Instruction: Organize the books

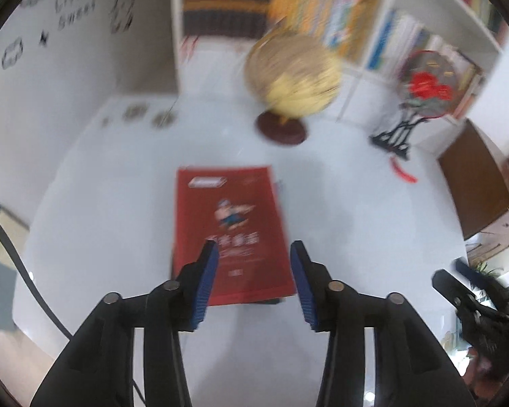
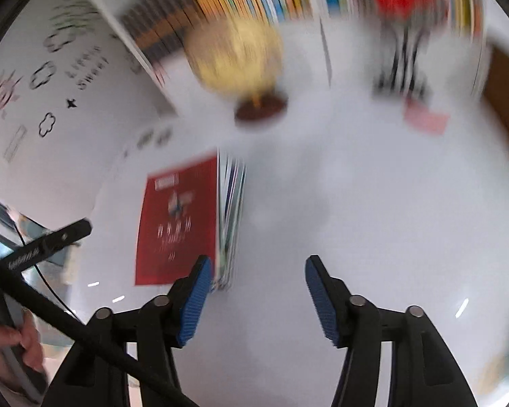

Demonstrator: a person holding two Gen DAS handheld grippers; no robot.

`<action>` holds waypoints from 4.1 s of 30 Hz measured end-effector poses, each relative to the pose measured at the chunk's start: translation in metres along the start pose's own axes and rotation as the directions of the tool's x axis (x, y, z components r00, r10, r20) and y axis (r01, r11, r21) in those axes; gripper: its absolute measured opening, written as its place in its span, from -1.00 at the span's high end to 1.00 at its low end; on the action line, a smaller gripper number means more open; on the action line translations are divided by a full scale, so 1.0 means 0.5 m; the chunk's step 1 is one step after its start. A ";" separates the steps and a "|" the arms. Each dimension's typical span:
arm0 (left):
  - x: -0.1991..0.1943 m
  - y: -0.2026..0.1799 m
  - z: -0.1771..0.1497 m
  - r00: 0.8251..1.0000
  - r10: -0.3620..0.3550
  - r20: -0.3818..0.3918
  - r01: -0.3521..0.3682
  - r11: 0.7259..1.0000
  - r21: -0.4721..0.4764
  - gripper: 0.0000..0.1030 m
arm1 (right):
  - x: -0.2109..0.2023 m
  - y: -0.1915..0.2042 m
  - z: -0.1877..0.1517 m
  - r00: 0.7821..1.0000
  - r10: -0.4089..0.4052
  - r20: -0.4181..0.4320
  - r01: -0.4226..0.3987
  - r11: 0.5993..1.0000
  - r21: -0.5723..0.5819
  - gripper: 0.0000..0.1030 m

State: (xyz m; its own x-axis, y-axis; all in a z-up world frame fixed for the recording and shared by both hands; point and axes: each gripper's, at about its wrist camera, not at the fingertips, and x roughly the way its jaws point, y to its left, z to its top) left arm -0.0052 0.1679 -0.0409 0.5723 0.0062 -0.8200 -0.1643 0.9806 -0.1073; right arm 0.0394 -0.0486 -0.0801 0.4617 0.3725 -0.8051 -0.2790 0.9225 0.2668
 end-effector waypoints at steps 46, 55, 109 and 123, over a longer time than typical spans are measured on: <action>-0.173 -0.233 -0.070 0.970 -0.016 0.243 -0.005 0.996 0.085 -0.52 | -0.322 -0.020 -0.032 0.929 -0.131 0.346 0.139 0.990 0.003 -0.79; -0.141 -0.238 -0.066 0.977 -0.031 0.211 0.016 0.997 0.072 -0.52 | -0.286 -0.037 -0.015 0.948 -0.131 0.292 0.132 0.991 0.017 -0.79; -0.126 -0.272 -0.064 0.970 0.045 0.237 -0.070 0.993 0.099 -0.54 | -0.253 -0.072 -0.002 0.961 -0.128 0.245 0.114 0.991 0.070 -0.79; -0.131 -0.272 -0.067 0.967 0.062 0.248 -0.090 0.991 0.102 -0.63 | -0.255 -0.074 -0.009 0.964 -0.125 0.236 0.107 0.991 0.086 -0.79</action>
State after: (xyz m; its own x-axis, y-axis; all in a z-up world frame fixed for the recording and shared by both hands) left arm -0.0474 0.0276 0.0084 0.7426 0.1159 -0.6596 -0.1321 0.9909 0.0253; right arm -0.0127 -0.1304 0.0103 0.6785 0.2679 -0.6840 -0.1547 0.9623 0.2235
